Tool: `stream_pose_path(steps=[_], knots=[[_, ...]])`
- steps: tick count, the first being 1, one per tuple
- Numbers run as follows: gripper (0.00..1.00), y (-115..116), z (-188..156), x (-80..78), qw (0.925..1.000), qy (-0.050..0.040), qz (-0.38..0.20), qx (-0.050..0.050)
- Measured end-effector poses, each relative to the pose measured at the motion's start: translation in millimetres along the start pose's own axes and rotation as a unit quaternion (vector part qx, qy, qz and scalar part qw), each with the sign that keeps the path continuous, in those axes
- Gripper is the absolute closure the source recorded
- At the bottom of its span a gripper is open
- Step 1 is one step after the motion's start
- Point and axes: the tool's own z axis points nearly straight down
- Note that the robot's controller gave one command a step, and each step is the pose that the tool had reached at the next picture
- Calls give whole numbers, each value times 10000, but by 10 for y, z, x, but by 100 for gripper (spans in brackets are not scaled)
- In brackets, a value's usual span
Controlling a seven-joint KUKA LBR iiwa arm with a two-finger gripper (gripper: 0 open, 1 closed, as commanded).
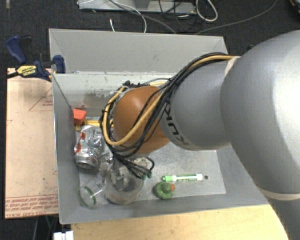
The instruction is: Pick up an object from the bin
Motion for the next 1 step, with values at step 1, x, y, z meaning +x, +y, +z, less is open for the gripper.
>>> stream_pose_path(steps=[1], knots=[[100, -1, -74, -11, 10000, -19, 5, 0]])
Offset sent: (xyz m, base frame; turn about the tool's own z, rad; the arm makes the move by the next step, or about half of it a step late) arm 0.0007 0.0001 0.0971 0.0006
